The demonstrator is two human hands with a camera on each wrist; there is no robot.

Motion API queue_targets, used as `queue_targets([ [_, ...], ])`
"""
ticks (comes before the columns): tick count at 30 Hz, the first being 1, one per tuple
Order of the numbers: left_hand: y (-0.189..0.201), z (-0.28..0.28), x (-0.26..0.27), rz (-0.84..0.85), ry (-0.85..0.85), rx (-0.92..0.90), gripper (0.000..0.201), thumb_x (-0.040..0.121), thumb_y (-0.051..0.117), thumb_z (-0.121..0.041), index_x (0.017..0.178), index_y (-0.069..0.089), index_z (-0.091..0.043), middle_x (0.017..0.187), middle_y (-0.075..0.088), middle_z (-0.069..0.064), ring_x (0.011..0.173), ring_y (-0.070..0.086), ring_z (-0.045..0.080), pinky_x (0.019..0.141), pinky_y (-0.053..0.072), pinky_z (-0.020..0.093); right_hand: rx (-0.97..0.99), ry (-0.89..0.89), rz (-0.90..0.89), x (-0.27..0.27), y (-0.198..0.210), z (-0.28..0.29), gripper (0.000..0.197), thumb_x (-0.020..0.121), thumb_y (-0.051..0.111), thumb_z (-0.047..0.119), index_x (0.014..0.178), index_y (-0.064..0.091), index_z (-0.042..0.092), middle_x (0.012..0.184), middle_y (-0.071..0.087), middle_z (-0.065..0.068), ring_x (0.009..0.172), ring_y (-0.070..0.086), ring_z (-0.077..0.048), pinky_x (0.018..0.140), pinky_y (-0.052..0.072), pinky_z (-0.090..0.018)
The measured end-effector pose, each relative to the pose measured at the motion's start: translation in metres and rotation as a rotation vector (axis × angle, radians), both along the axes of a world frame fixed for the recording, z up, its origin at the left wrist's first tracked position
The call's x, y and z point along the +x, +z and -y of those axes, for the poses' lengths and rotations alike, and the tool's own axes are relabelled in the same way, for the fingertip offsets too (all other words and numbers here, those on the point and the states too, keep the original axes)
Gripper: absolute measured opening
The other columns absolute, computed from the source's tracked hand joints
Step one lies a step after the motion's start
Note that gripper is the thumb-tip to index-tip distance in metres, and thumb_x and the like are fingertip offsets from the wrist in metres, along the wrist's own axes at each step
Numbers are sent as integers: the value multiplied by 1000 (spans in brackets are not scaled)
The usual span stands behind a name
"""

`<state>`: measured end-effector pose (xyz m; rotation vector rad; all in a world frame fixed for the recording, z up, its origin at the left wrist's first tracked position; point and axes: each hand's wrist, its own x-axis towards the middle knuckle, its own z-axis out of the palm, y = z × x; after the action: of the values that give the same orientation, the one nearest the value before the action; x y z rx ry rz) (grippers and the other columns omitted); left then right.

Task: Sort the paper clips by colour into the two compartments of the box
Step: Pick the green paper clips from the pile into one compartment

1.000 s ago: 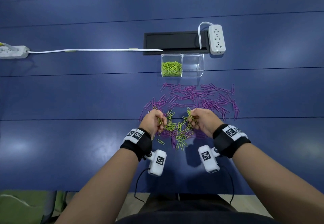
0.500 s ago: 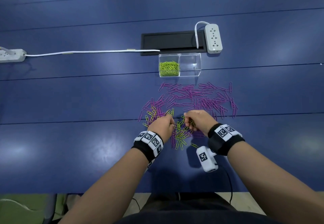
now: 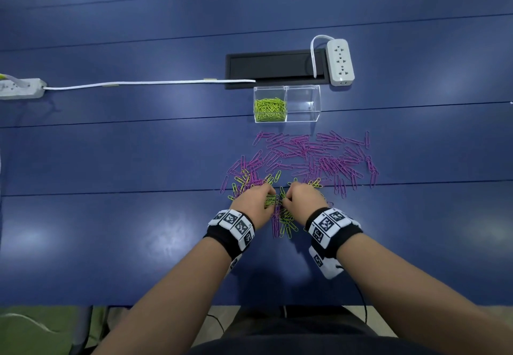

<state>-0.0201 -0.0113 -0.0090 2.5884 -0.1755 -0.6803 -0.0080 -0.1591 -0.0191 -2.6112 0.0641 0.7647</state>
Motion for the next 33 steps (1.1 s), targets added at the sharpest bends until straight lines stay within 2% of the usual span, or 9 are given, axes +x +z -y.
queue_targets([
  [3, 1, 2, 1, 0, -15, 41, 29, 91, 53, -24, 119, 51, -22, 122, 57, -1, 111, 55, 20, 87, 45, 34, 23, -6, -37, 2, 1, 2, 12, 82, 55, 21, 81, 55, 9, 75, 56, -9, 75, 57, -29, 65, 41, -28],
  [6, 1, 4, 2, 8, -43, 75, 21, 94, 51, -24, 114, 51, -18, 120, 57, 2, 107, 55, 22, 86, 45, 36, 39, 32, -40, 3, 3, 7, 24, 83, 54, 19, 64, 40, 13, 64, 41, -4, 67, 45, -25, 61, 36, -29],
  [10, -1, 6, 4, -1, -65, 101, 19, 95, 49, -25, 112, 50, -15, 118, 57, 5, 107, 54, 25, 86, 44, 37, 172, -14, 1, 6, 14, 18, 13, 83, 58, 19, 79, 52, 8, 77, 58, -9, 71, 50, -23, 67, 43, -34],
  [12, -2, 6, 5, -7, -79, 108, 19, 96, 48, -26, 110, 50, -14, 117, 56, 6, 107, 54, 25, 88, 44, 38, 272, -109, 16, 9, 18, 24, 12, 80, 61, 18, 76, 54, 10, 73, 59, -4, 68, 51, -19, 68, 46, -33],
  [15, -5, 5, 5, -1, -92, 97, 18, 96, 47, -26, 108, 50, -13, 114, 55, 7, 106, 53, 26, 88, 45, 39, 495, -286, -29, 18, 22, 30, 12, 79, 62, 10, 71, 54, 13, 71, 64, -6, 59, 51, -15, 58, 46, -29],
  [19, -6, 1, 5, 28, -63, 8, 15, 96, 47, -24, 102, 51, -11, 108, 54, 7, 99, 53, 25, 86, 41, 34, 757, -424, -115, 33, 23, 30, 20, 85, 55, -2, 101, 58, 9, 72, 66, -5, 51, 53, -10, 44, 41, -18],
  [23, -1, -1, 8, 62, 159, -181, 10, 93, 50, -23, 91, 53, -13, 92, 49, -2, 82, 49, 15, 76, 38, 27, 538, -224, -40, 48, 20, 26, 20, 87, 54, 8, 100, 66, 18, 71, 62, 1, 47, 49, -3, 46, 40, -16],
  [28, 6, -8, 28, 28, 433, -386, 11, 93, 52, -26, 87, 53, -18, 84, 55, -3, 76, 51, 15, 74, 43, 31, 230, 204, 76, 58, 9, 16, 18, 83, 65, 20, 101, 66, 18, 106, 62, -1, 96, 57, -17, 87, 43, -26],
  [33, 19, -12, 64, 28, 569, -476, 13, 94, 52, -25, 84, 53, -17, 72, 50, -8, 65, 45, 11, 69, 38, 28, 165, 362, 136, 57, 0, 15, 15, 87, 61, 18, 101, 64, 13, 107, 56, -5, 101, 55, -23, 92, 46, -36],
])
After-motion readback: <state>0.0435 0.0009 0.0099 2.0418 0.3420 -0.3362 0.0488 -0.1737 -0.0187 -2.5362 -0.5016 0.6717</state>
